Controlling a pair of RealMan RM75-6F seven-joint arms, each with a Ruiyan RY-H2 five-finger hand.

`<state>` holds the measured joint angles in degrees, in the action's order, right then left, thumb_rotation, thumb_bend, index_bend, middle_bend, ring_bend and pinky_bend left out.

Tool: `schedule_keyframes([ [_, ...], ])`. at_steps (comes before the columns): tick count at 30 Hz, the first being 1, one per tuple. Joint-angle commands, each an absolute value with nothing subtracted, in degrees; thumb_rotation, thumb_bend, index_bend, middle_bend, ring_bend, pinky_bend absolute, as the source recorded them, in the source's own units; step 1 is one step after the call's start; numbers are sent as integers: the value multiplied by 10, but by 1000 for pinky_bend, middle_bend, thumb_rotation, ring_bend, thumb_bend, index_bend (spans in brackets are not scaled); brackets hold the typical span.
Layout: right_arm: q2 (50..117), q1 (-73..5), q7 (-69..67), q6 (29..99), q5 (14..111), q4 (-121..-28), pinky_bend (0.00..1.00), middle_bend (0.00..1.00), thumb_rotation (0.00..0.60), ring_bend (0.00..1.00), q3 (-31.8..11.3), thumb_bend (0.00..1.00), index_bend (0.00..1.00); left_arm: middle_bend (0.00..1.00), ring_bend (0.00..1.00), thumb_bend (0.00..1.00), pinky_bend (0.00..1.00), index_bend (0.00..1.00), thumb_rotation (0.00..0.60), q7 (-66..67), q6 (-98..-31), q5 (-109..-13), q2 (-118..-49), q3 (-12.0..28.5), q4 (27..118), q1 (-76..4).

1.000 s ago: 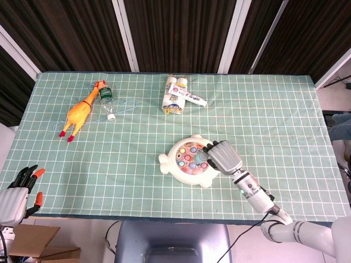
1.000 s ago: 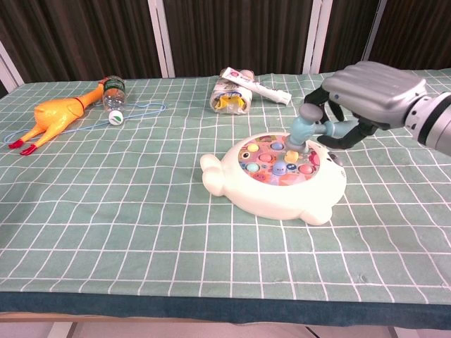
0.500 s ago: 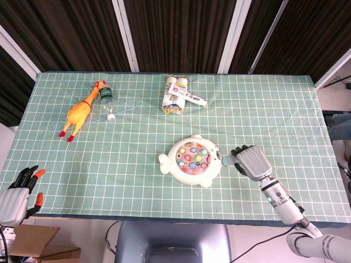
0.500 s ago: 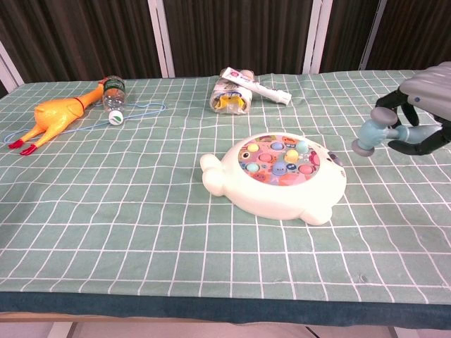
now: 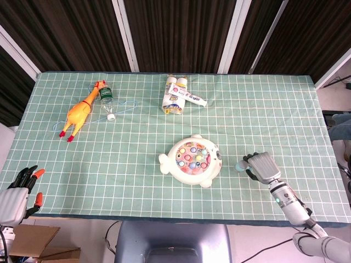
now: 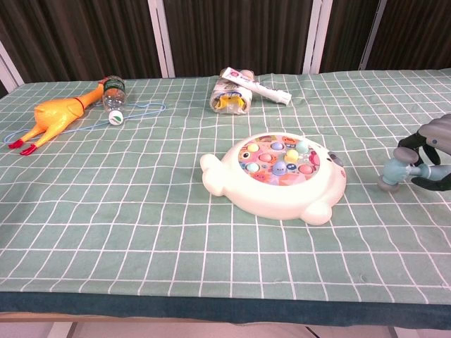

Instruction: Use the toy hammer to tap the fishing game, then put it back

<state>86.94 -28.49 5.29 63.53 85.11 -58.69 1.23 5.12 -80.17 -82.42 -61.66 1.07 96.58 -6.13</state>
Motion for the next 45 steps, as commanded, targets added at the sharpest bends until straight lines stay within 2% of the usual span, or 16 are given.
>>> schedule_keyframes([
  [1,892,-284,30,624,858,-548,833,717,600,814,17,1000,900,48,36,545,327,167,600,51,-802,-824,-617,11,966,-62],
  [7,914,-285,8,633,875,-503,812,718,600,789,19,1000,876,48,36,545,327,167,600,51,-800,-822,-617,11,965,-62],
  [11,921,-284,-15,647,888,-486,771,717,600,746,20,998,823,48,36,545,327,167,600,50,-800,-822,-616,12,965,-62],
  [13,922,-284,-24,653,895,-480,751,717,600,718,23,956,800,48,36,544,327,167,600,50,-801,-822,-616,11,965,-62],
  [16,922,-283,-30,656,902,-473,699,686,600,632,26,840,757,48,36,545,327,167,600,50,-801,-823,-616,11,966,-62],
  [20,922,-281,-31,659,905,-469,637,624,600,545,27,781,728,48,36,546,327,167,600,51,-801,-824,-617,11,965,-62],
  [33,922,-275,-32,666,908,-465,537,552,600,431,24,728,684,48,37,546,327,167,600,52,-802,-824,-617,11,966,-62],
  [40,916,-272,-29,666,909,-471,418,477,600,331,24,661,621,49,38,545,328,168,600,52,-803,-825,-616,11,966,-61],
  [45,915,-269,-27,664,909,-472,374,446,600,295,25,620,582,50,38,546,328,168,600,51,-805,-826,-616,11,966,-60],
])
